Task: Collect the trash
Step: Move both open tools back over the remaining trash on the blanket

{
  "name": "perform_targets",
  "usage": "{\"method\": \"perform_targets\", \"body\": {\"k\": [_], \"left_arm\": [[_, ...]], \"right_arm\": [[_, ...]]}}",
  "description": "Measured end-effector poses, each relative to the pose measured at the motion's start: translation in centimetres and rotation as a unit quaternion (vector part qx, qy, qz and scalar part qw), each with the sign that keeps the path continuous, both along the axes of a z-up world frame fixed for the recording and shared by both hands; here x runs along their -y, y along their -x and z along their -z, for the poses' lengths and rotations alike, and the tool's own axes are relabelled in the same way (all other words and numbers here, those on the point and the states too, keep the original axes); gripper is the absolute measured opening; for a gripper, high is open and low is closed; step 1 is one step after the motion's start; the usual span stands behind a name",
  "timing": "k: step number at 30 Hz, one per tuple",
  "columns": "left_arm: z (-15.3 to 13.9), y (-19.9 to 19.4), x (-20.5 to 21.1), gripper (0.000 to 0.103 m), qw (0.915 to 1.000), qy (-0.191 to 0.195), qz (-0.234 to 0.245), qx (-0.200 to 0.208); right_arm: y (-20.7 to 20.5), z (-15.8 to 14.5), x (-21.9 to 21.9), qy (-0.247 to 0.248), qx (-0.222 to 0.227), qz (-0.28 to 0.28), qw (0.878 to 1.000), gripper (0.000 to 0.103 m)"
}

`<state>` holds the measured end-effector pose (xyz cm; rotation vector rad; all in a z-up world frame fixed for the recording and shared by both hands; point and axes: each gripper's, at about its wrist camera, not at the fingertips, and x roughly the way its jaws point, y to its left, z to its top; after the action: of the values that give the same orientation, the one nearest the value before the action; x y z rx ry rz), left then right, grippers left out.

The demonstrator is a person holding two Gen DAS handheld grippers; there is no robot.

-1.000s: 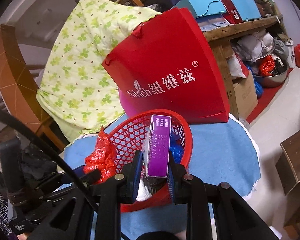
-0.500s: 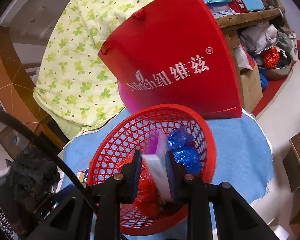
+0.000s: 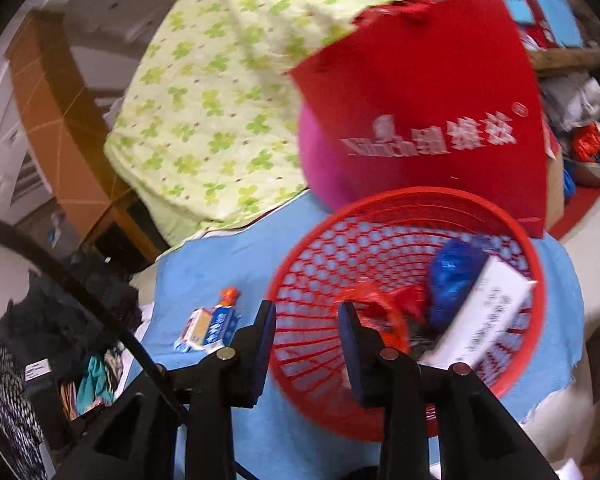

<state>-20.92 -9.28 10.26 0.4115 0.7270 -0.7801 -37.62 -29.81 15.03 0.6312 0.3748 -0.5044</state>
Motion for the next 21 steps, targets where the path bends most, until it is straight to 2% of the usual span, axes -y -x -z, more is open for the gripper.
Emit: {"method": "perform_targets", "body": {"k": [3, 11, 13, 15, 21], "left_arm": [[0.0, -1.0, -1.9, 0.062, 0.9997, 0.013, -0.018, -0.007], [-1.1, -3.3, -7.1, 0.062, 0.9965, 0.054, -0.063, 0.011], [-1.2, -4.1, -8.7, 0.062, 0.9948, 0.066, -0.077, 0.009], [-1.3, -5.1, -10.7, 0.062, 0.9924, 0.076, -0.096, 0.007], [-0.3, -8.2, -16.7, 0.066, 0.9812, 0.092, -0.170, 0.004]], "right_arm": [[-1.6, -1.2, -2.2, 0.016, -0.005, -0.021, 1.000, 0.035], [-6.2, -3.3, -8.0, 0.050, -0.028, -0.082, 0.995, 0.036], [-7.7, -3.6, -9.7, 0.053, -0.036, -0.099, 0.993, 0.040], [-8.8, -3.7, -11.1, 0.055, -0.040, -0.110, 0.992, 0.066], [-12.1, -4.3, -15.8, 0.089, -0.054, -0.143, 0.984, 0.065]]}}
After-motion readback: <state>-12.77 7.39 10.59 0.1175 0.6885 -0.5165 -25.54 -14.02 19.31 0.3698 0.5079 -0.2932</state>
